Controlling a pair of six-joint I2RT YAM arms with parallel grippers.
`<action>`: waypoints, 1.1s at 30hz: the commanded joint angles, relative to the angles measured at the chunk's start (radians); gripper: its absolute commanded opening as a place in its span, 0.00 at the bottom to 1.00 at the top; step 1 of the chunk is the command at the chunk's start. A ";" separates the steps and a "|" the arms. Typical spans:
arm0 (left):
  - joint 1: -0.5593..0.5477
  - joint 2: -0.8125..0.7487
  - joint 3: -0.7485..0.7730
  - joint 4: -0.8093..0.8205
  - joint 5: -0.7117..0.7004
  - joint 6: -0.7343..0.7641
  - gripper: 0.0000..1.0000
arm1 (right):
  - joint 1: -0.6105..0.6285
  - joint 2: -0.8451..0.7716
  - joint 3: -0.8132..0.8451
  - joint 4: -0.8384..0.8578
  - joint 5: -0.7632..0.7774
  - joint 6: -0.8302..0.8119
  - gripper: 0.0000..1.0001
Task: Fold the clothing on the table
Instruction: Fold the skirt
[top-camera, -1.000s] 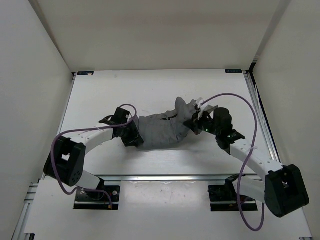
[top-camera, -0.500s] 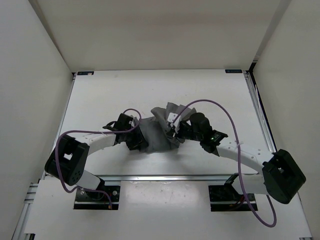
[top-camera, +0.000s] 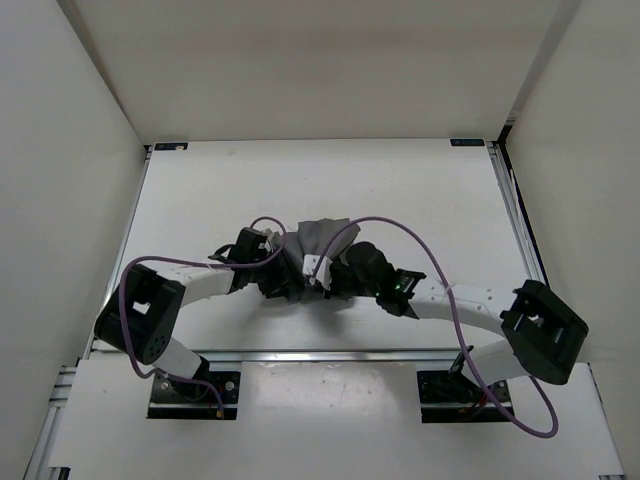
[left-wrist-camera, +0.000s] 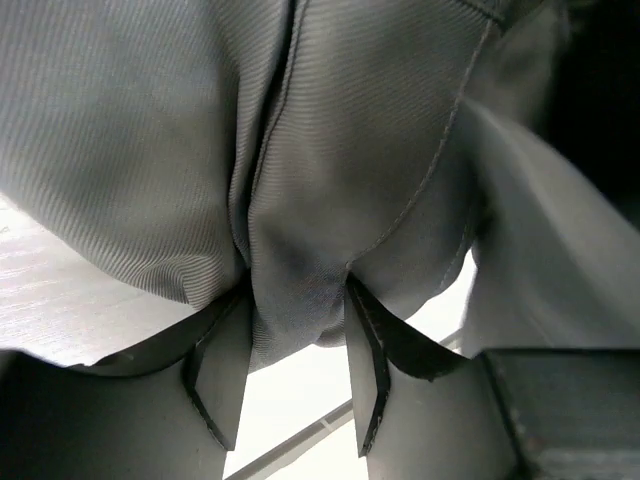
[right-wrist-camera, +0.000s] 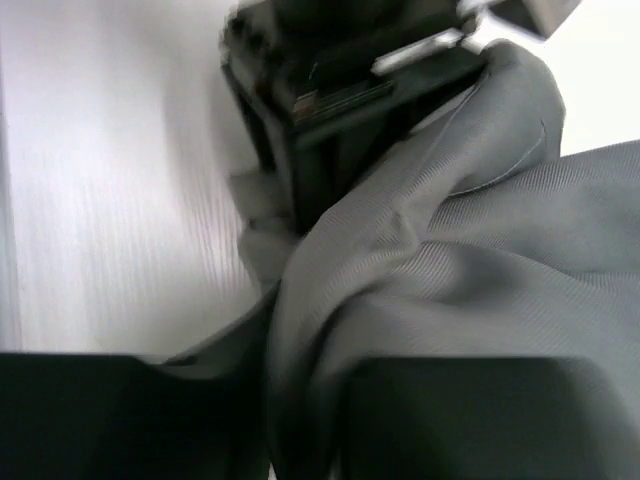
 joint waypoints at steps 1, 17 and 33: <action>0.023 -0.032 -0.049 0.007 0.001 0.004 0.52 | 0.032 0.008 -0.049 0.066 0.094 -0.046 0.30; 0.146 -0.261 -0.120 -0.118 0.055 -0.003 0.51 | 0.040 -0.068 -0.103 0.313 0.597 -0.215 0.88; 0.241 -0.582 -0.143 -0.298 0.007 -0.066 0.42 | -0.260 -0.572 -0.063 -0.371 0.056 0.006 0.92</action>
